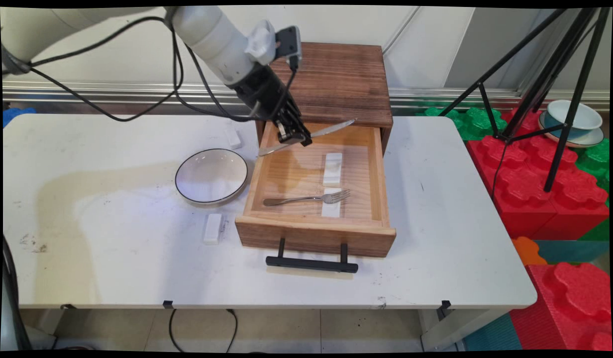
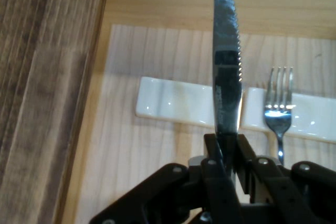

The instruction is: Place the picked object into the drawer

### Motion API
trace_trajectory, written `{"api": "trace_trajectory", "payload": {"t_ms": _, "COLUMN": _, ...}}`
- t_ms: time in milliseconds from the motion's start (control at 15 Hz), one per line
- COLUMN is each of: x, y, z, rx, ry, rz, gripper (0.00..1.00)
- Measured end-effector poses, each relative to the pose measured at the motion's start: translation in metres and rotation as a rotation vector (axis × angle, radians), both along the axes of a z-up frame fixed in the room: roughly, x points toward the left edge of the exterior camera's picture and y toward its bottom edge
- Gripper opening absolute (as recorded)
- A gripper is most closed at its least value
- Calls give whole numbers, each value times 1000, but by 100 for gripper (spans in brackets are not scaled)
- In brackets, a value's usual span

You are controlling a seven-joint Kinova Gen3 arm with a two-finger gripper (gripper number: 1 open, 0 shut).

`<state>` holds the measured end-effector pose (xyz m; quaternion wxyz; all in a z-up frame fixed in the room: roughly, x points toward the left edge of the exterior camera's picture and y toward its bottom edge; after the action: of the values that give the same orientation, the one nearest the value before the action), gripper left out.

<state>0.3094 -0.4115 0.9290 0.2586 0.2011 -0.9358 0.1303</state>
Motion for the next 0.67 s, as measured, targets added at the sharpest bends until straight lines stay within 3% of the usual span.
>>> {"api": "trace_trajectory", "payload": {"t_ms": 667, "x": -21, "y": -28, "z": -51, "rx": -1, "ry": -42, "rz": -10, "gripper": 0}}
